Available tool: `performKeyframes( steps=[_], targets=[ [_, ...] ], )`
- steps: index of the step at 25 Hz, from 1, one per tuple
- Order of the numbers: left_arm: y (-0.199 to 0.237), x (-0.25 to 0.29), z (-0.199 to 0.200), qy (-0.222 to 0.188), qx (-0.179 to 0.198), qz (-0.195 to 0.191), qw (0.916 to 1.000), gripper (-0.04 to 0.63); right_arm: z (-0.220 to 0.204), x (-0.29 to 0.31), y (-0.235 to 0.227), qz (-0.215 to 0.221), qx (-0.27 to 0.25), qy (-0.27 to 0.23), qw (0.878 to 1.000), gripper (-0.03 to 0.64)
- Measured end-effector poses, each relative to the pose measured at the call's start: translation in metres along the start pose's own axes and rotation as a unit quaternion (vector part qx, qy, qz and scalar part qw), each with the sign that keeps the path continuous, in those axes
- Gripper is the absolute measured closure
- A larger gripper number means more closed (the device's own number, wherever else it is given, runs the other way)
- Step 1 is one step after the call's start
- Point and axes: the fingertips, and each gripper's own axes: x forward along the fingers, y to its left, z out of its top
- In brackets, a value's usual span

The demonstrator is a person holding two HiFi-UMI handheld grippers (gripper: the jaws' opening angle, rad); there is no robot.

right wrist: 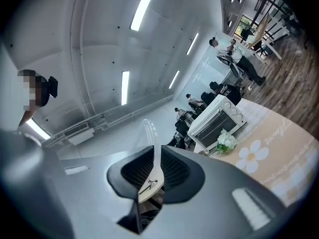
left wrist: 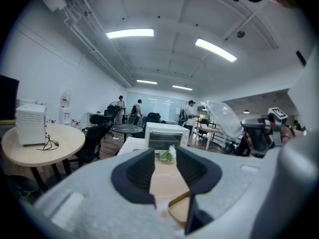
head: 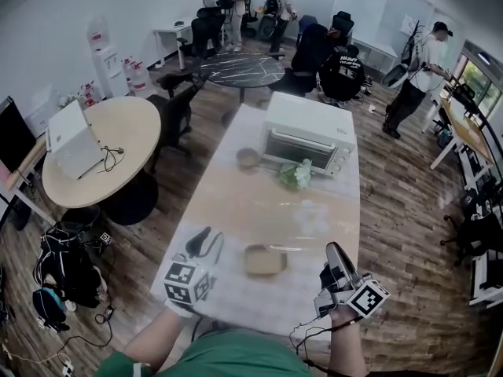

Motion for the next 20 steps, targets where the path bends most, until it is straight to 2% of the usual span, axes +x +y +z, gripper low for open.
performKeyframes(
  steps=[12, 20],
  targets=[
    [0.004, -0.004, 0.015, -0.018, 0.002, 0.004, 0.9998, 0.465, 0.025, -0.005, 0.016, 0.019, -0.006, -0.037, 0.999, 0.574],
    [0.005, -0.005, 0.010, -0.015, -0.001, 0.009, 0.9999, 0.465, 0.022, -0.006, 0.017, 0.024, -0.004, -0.037, 0.999, 0.574]
  ],
)
